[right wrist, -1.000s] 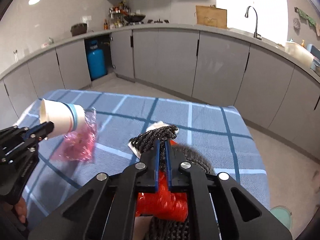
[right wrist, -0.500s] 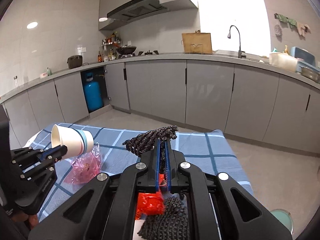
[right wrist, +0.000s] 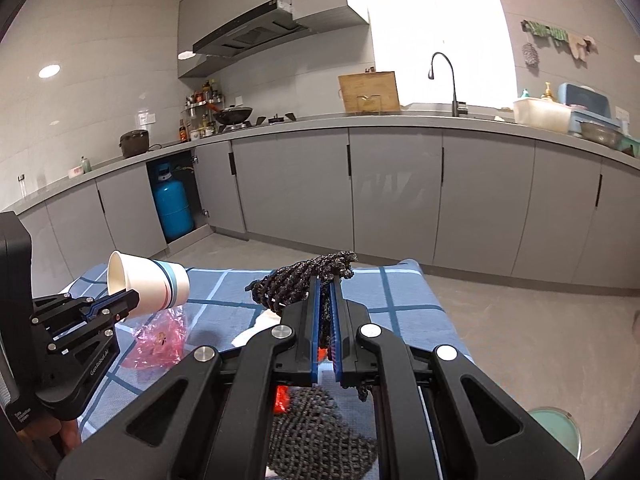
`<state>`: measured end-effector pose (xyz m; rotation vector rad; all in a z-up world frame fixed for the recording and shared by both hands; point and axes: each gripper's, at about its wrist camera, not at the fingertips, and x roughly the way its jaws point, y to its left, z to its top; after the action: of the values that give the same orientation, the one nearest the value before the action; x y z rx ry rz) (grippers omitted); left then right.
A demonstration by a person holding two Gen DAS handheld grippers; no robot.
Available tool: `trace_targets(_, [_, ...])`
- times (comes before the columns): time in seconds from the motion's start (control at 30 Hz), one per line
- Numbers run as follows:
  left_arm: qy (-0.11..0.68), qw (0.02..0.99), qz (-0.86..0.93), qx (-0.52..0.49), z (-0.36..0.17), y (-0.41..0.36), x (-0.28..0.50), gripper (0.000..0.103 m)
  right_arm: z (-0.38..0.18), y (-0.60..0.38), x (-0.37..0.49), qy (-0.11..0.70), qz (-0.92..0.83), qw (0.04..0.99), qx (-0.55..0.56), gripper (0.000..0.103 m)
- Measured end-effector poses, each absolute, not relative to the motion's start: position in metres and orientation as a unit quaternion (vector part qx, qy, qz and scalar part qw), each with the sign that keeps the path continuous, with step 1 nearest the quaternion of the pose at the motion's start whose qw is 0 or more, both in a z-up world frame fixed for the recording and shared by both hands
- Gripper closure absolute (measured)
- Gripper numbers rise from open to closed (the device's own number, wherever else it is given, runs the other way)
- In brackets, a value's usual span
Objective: Collect trash
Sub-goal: 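Grasp the black mesh net with the right tool while the left tool holds the cup, then carry the cup and mesh net over the green basin and open both tools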
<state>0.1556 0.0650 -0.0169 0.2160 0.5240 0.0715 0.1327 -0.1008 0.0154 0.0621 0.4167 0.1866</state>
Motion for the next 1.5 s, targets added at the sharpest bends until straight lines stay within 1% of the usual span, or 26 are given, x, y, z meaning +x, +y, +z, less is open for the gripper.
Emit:
trace_targets(0.97, [0.225, 0.961, -0.045, 0.158, 0.001, -0.035, 0.148, 0.099, -0.016, -0.18, 0.1, 0.222, 0.024, 0.972, 0.079, 0.096])
trace_targets(1.5, [0.221, 0.95, -0.119, 0.187, -0.013, -0.111, 0.138, 0.099, -0.045, -0.248, 0.08, 0.244, -0.043, 0.963, 0.11, 0.096])
